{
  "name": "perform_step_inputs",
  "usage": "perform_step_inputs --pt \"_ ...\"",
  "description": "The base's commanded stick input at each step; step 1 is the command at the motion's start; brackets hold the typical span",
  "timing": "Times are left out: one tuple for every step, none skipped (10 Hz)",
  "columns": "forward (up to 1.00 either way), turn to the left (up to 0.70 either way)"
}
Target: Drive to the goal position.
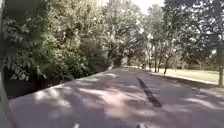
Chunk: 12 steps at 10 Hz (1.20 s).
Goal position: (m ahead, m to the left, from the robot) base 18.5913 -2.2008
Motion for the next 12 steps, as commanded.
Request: perform_step_inputs --pt "0.7 0.0" --pt "0.7 0.0" --pt "0.7 0.0" --pt "0.7 0.0" --pt "0.7 0.0" --pt "0.7 0.0" --pt "0.7 0.0" --pt "0.7 0.0" --pt "0.7 0.0" --pt "0.7 0.0" --pt "0.7 0.0" --pt "0.65 0.0"
